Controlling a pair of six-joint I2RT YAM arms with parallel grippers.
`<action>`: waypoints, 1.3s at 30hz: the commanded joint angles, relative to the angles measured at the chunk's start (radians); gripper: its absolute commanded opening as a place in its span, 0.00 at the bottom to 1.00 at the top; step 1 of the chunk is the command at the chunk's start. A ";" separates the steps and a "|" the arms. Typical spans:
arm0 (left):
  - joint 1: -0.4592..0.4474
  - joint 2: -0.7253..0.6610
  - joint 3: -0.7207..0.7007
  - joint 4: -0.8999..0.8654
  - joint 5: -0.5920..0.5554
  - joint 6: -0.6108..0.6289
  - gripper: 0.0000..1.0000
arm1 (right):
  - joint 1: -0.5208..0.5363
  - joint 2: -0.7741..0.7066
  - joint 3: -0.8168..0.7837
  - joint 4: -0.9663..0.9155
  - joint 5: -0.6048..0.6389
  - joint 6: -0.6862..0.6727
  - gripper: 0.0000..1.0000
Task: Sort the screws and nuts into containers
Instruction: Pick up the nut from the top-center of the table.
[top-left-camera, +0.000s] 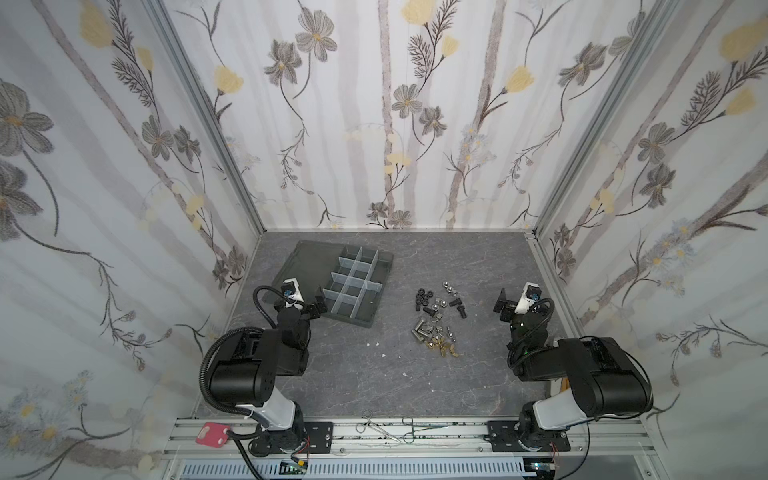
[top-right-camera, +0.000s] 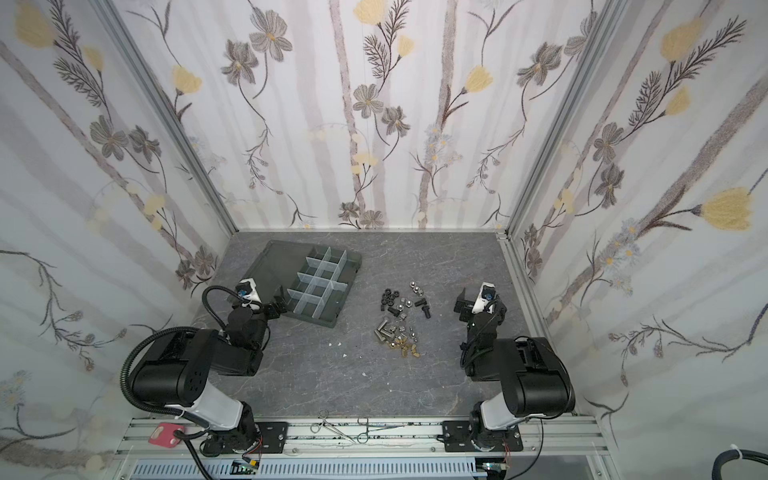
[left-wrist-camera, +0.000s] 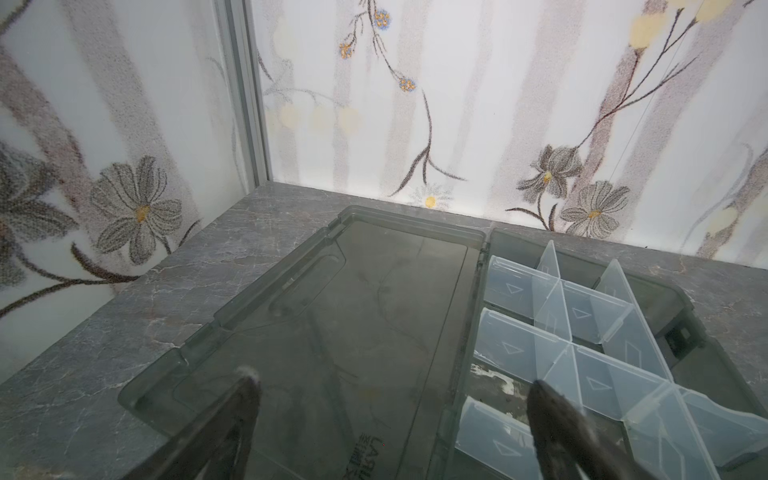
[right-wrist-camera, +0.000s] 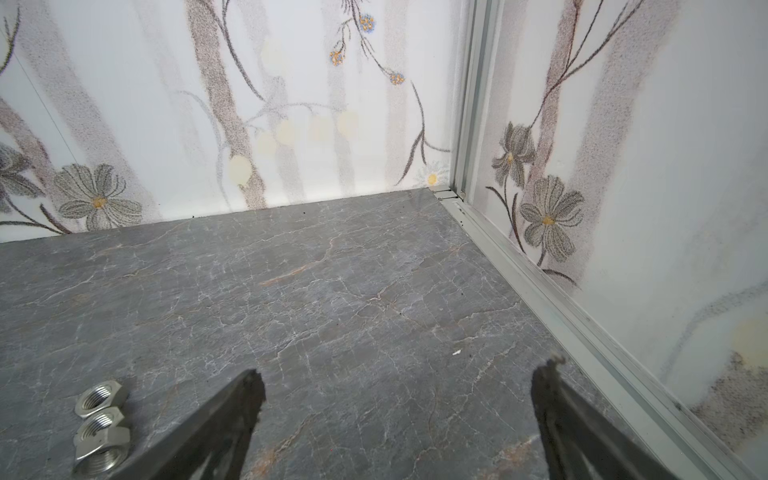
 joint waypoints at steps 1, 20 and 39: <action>-0.002 -0.002 0.005 0.007 -0.014 0.006 1.00 | 0.001 0.001 0.005 0.017 -0.004 -0.001 0.99; 0.000 -0.002 0.005 0.005 -0.010 0.005 1.00 | 0.001 -0.002 0.002 0.022 -0.005 -0.001 1.00; -0.024 -0.101 0.003 -0.061 -0.020 0.037 1.00 | 0.008 -0.050 0.008 -0.025 -0.041 -0.023 1.00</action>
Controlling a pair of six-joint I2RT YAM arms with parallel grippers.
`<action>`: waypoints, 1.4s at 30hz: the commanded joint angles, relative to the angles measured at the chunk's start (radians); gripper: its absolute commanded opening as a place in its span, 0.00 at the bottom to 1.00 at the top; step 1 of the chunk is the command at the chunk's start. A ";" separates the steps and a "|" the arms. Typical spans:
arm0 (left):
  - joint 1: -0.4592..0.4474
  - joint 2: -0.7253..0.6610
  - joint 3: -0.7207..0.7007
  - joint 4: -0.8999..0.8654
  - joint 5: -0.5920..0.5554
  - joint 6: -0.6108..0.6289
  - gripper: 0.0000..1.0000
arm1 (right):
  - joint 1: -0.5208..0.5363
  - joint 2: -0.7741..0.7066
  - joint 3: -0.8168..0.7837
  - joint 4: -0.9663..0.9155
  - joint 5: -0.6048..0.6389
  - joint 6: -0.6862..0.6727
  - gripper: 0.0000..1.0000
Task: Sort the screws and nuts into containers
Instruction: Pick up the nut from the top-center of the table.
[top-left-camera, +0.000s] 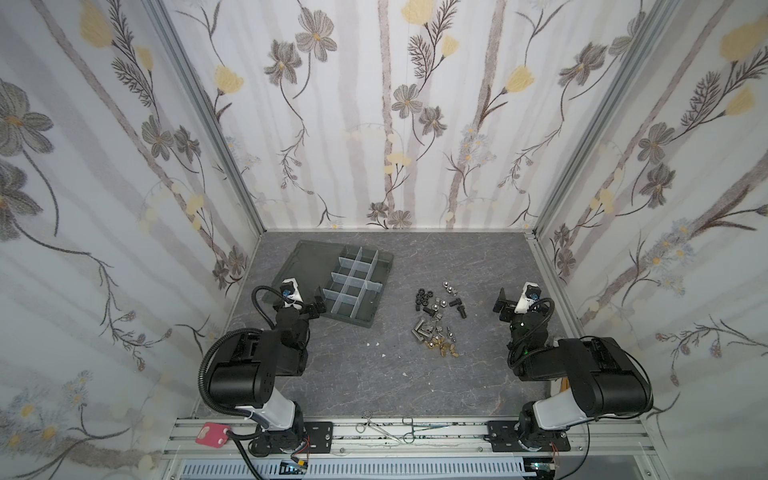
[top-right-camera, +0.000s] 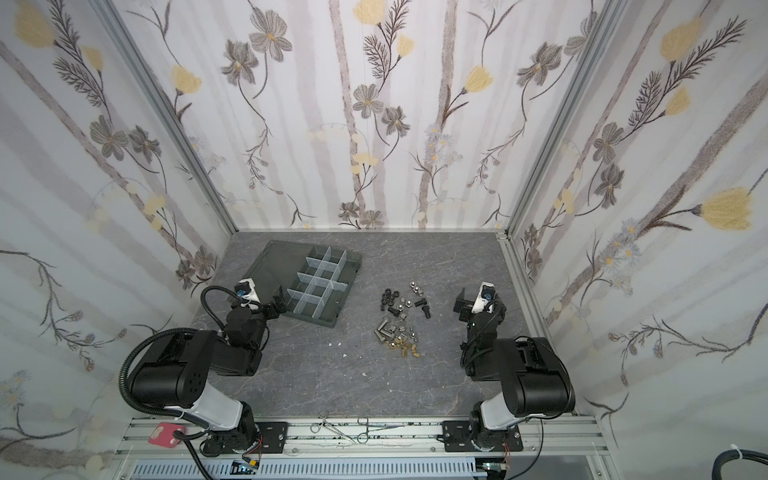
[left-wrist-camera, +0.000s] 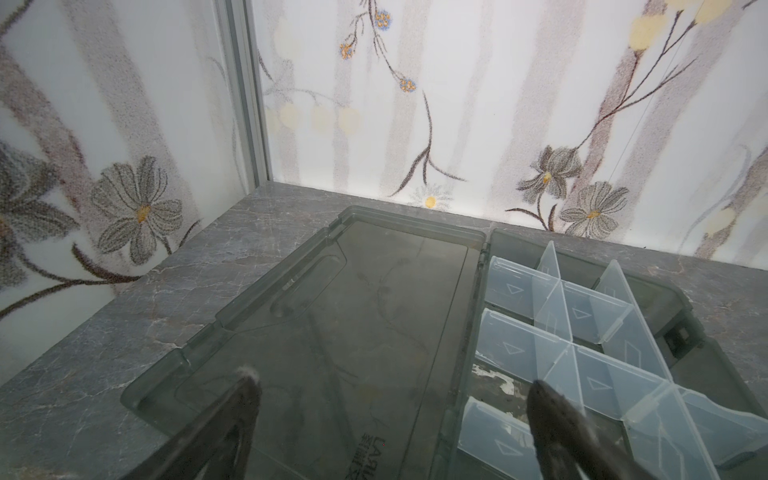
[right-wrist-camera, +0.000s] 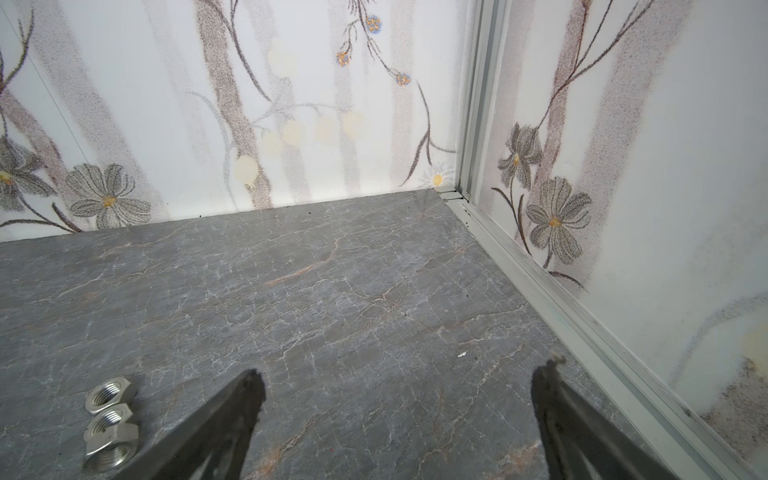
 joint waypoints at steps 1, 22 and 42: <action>-0.049 -0.113 0.018 -0.104 -0.083 0.049 1.00 | 0.023 -0.098 0.022 -0.091 0.036 -0.024 1.00; -0.598 0.216 1.263 -1.338 -0.072 -0.084 0.76 | 0.145 -0.023 0.787 -1.149 -0.214 0.176 0.69; -0.697 0.754 1.663 -1.750 0.025 -0.195 0.40 | 0.220 -0.260 0.270 -0.680 -0.098 0.224 0.75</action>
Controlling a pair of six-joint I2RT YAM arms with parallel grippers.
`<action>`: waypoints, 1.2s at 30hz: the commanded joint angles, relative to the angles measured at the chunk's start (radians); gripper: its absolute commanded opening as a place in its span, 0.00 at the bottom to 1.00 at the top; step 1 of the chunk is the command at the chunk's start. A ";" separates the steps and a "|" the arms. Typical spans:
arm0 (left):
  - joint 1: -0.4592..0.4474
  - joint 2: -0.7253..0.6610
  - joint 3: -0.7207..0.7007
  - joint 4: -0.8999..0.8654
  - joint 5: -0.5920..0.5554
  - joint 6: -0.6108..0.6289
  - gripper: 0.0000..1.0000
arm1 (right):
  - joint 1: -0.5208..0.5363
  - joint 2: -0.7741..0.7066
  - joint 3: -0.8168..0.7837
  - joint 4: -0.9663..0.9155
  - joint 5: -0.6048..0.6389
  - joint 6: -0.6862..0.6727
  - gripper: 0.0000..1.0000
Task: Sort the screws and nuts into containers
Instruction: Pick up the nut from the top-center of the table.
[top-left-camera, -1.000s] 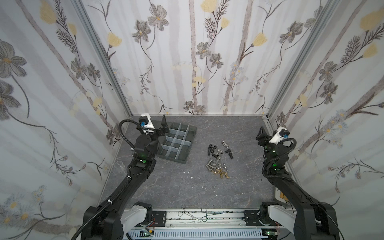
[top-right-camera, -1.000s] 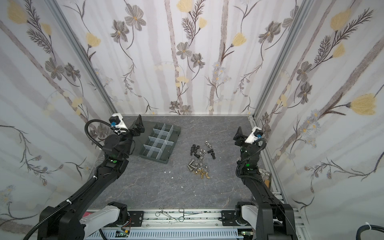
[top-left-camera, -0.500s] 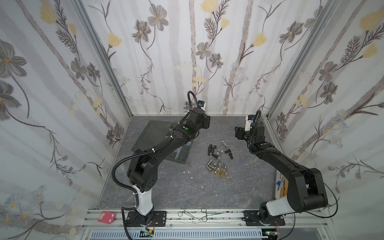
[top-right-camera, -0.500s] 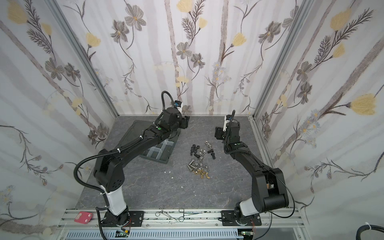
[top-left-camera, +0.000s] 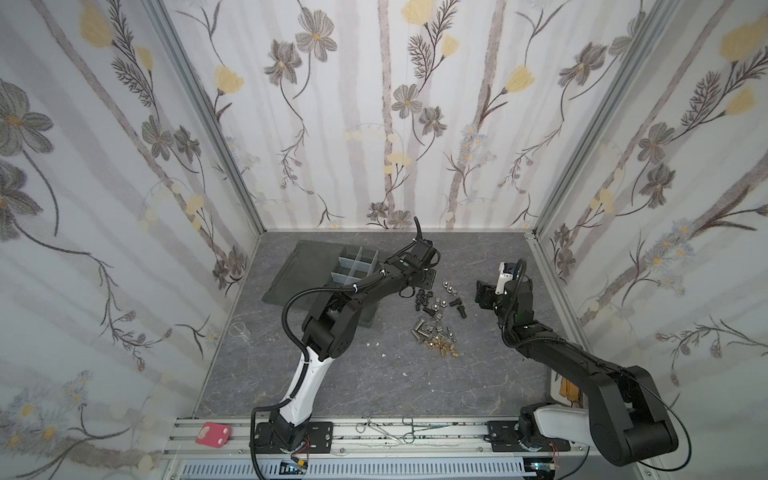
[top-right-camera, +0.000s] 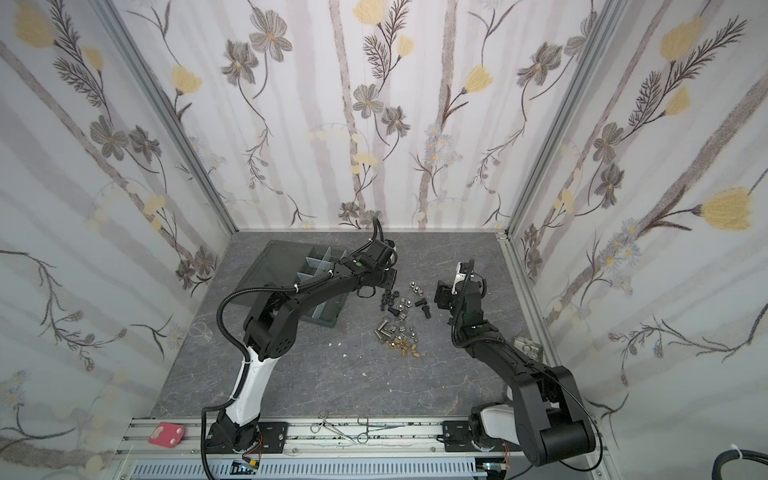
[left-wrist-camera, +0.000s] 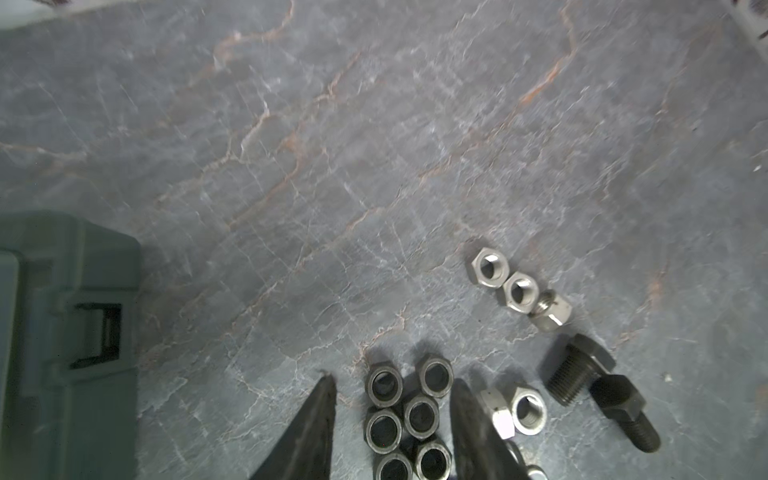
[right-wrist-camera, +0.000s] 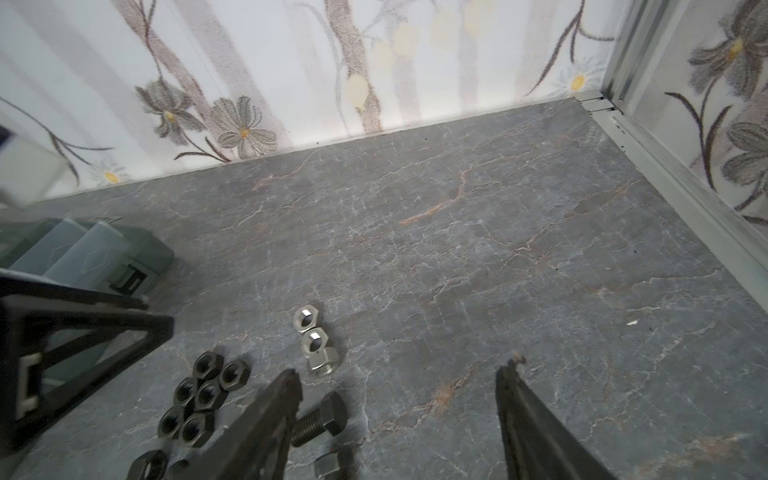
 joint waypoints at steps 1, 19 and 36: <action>0.012 0.051 0.065 -0.075 -0.023 -0.028 0.41 | 0.044 -0.025 -0.064 0.192 0.028 0.007 0.75; 0.010 0.223 0.246 -0.230 -0.020 -0.014 0.45 | 0.191 0.020 -0.164 0.424 0.152 -0.054 0.79; -0.012 0.206 0.184 -0.252 -0.051 -0.039 0.35 | 0.209 -0.001 -0.177 0.443 0.178 -0.030 0.81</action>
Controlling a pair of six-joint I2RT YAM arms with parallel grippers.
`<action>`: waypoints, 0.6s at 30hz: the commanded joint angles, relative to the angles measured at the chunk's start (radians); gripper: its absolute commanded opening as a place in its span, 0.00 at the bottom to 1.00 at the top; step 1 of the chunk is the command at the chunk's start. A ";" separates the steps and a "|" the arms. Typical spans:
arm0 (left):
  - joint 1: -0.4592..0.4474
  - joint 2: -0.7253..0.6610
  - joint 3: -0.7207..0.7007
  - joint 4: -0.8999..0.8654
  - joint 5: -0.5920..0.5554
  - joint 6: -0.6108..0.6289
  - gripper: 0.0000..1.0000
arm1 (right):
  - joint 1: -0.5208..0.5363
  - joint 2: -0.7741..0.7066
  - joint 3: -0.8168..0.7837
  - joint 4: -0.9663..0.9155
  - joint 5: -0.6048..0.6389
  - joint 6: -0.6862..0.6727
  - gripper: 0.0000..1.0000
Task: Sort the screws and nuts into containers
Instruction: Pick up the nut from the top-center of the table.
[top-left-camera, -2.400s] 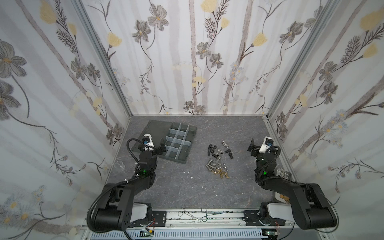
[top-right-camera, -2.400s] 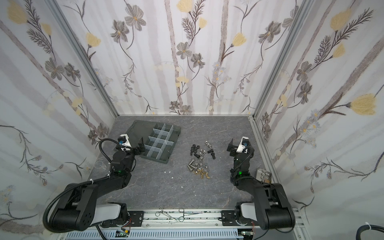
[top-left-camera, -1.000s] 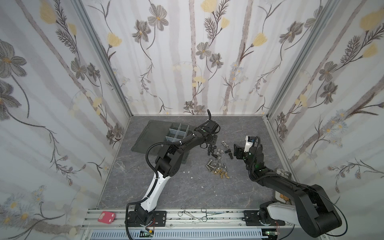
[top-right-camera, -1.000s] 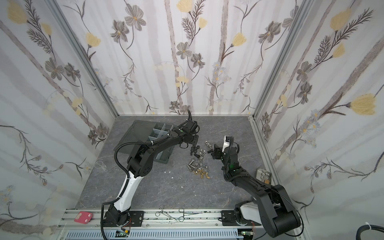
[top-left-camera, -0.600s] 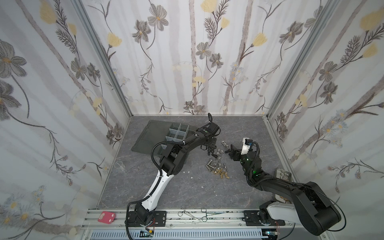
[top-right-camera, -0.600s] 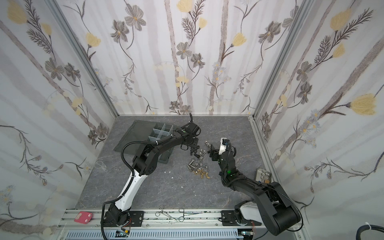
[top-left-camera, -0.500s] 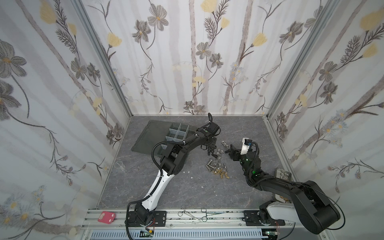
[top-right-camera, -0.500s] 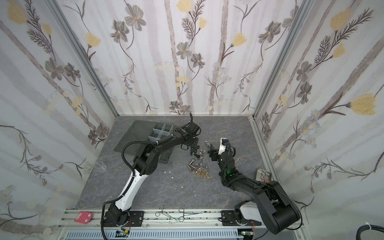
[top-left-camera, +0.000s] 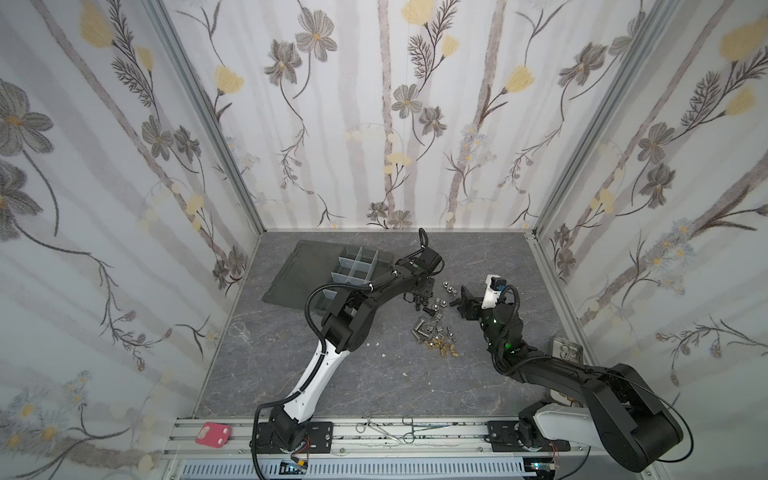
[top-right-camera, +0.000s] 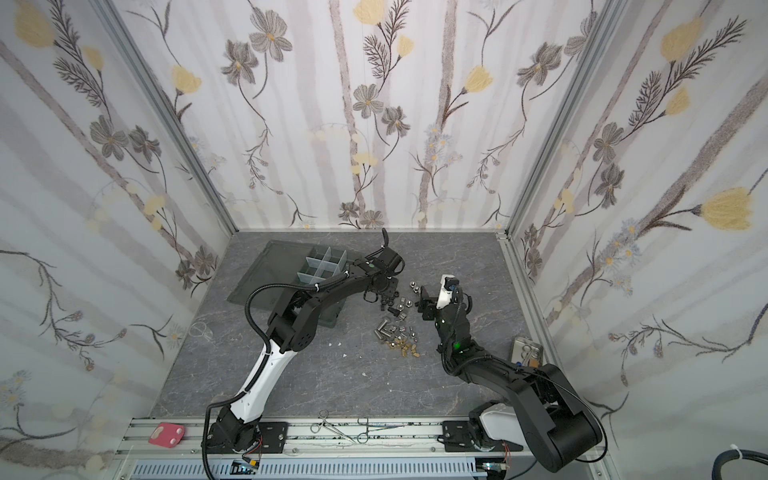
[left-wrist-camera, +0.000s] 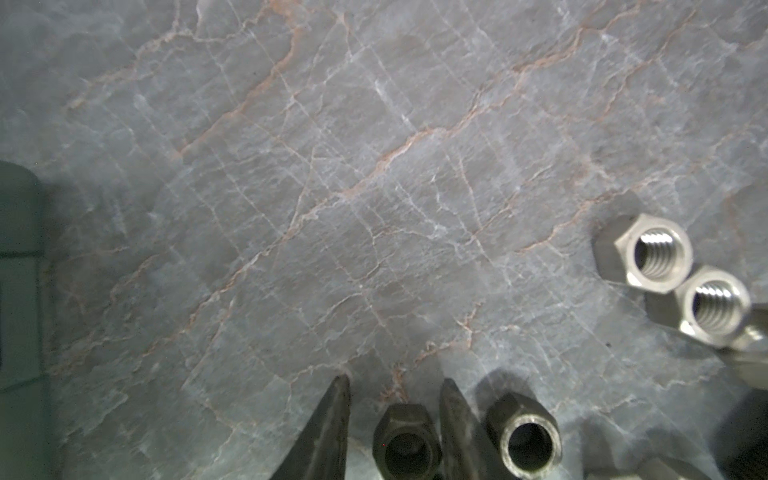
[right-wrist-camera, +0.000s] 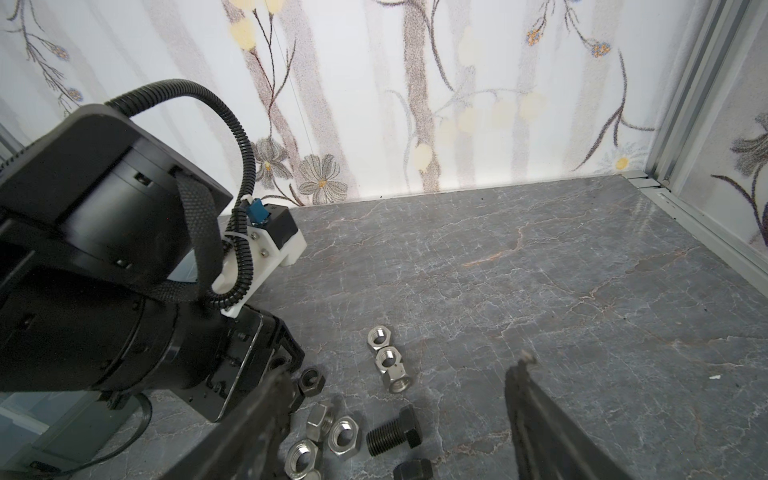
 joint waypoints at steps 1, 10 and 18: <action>-0.002 0.001 -0.014 -0.063 0.020 -0.024 0.34 | 0.003 0.004 -0.003 0.039 0.024 0.009 0.81; -0.005 -0.012 -0.013 -0.059 0.030 -0.045 0.27 | 0.007 0.015 -0.001 0.041 0.048 0.012 0.81; -0.007 -0.031 -0.012 -0.050 0.009 -0.049 0.22 | 0.007 0.034 0.003 0.045 0.052 0.017 0.81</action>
